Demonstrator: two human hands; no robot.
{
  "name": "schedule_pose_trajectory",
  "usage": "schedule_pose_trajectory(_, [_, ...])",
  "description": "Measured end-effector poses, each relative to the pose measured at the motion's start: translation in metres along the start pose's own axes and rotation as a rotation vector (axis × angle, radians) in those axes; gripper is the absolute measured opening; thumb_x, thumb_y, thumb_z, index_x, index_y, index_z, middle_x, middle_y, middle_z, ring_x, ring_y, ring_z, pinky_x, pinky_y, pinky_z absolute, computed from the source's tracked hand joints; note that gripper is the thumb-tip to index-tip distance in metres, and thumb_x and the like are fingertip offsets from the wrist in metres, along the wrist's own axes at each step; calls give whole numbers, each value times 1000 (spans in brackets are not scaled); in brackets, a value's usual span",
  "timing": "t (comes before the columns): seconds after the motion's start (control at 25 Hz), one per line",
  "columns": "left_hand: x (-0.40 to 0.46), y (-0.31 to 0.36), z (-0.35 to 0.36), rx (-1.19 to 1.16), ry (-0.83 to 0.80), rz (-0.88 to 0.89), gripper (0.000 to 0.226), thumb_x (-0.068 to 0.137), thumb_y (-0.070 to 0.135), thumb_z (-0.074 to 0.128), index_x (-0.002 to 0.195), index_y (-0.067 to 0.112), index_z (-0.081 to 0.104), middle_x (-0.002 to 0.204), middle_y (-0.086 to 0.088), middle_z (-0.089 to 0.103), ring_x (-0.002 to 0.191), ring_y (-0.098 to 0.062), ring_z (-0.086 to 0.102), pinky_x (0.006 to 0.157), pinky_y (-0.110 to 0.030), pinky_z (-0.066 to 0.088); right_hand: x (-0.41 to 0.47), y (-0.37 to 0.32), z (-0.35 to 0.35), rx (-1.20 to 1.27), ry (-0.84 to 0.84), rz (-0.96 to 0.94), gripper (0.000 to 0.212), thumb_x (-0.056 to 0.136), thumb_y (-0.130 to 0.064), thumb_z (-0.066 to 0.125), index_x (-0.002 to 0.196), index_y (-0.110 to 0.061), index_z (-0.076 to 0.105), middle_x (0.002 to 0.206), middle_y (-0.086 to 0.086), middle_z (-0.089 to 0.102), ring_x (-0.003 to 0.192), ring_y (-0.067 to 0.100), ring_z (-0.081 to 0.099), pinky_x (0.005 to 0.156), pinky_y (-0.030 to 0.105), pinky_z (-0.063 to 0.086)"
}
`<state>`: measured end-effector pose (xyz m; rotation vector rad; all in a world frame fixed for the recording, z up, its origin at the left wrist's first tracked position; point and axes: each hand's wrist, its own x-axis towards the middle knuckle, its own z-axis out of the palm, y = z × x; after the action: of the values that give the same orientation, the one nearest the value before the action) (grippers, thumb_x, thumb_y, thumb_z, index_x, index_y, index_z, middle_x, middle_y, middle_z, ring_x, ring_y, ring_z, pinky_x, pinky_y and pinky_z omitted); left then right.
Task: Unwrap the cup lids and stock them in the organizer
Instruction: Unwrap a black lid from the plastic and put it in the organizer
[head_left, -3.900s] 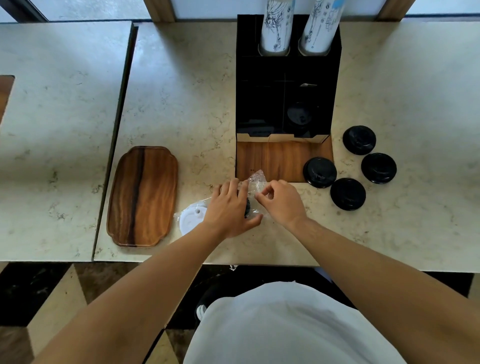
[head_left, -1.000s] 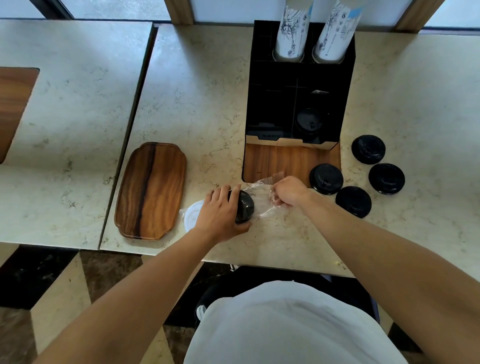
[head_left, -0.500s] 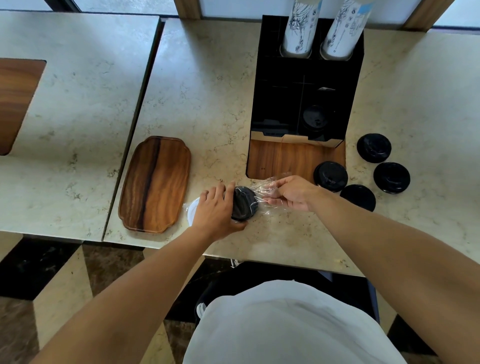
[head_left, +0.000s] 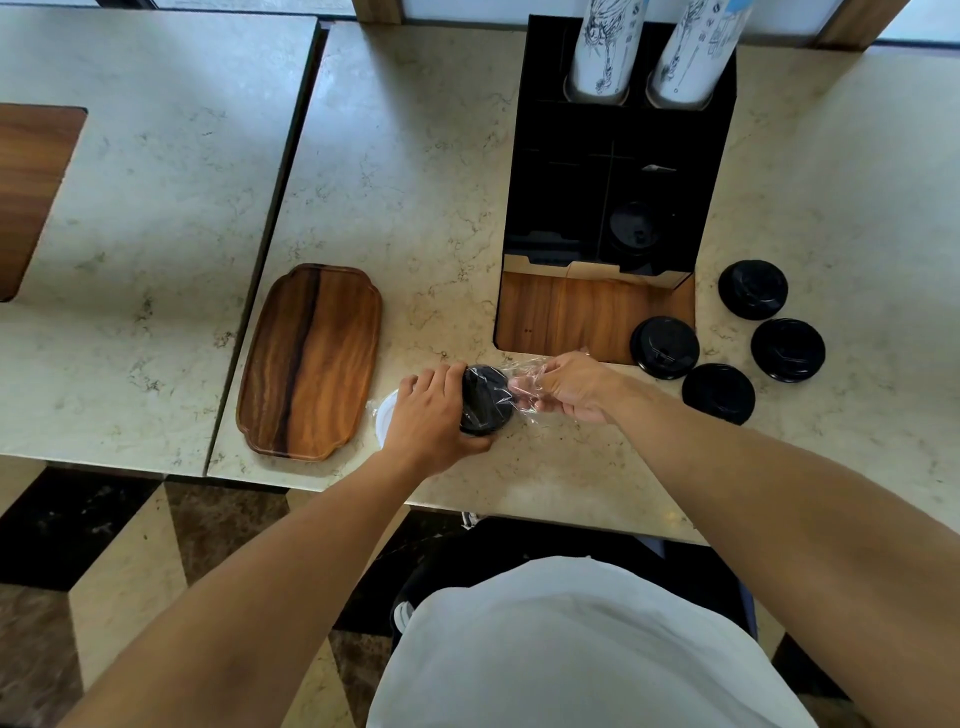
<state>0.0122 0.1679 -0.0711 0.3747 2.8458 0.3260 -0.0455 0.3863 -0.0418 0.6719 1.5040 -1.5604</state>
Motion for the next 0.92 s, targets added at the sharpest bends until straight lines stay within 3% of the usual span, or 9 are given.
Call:
schedule_pose_trajectory(0.08, [-1, -1, 0, -25, 16, -6, 102, 67, 73, 71, 142, 11, 40, 130, -7, 58, 116, -28, 53, 108, -45, 36, -3, -2, 2, -30, -27, 1, 29, 77, -8, 83, 100, 4, 70, 89, 14, 75, 69, 16, 71, 52, 21, 57])
schedule_pose_trajectory(0.24, [-2, -1, 0, -34, 34, 4, 103, 67, 73, 71, 142, 10, 40, 128, -7, 58, 115, -29, 53, 107, -46, 37, -7, -2, 0, -61, -90, -5, 40, 80, -8, 80, 112, 10, 64, 87, 14, 67, 63, 14, 60, 50, 21, 54])
schedule_pose_trajectory(0.44, [-3, 1, -2, -14, 35, -1, 106, 67, 82, 53, 143, 9, 40, 128, -8, 58, 114, -28, 54, 106, -45, 38, -6, -3, 5, -202, -64, -94, 45, 80, -13, 83, 113, 13, 66, 97, 21, 68, 68, 16, 62, 63, 27, 55])
schedule_pose_trajectory(0.8, [-2, -1, 5, 51, 71, 20, 108, 68, 83, 53, 144, 8, 40, 127, -8, 58, 114, -28, 55, 103, -44, 40, 2, 1, 7, -261, -30, -117, 43, 81, -13, 82, 112, 12, 65, 94, 26, 68, 72, 23, 62, 72, 36, 56])
schedule_pose_trajectory(0.92, [-2, -2, 8, 70, 83, 16, 108, 68, 84, 50, 145, 9, 40, 129, -8, 58, 115, -27, 55, 103, -44, 41, 1, 4, 1, -254, -14, -120, 39, 76, -13, 85, 107, 5, 68, 100, 25, 71, 76, 24, 64, 80, 40, 57])
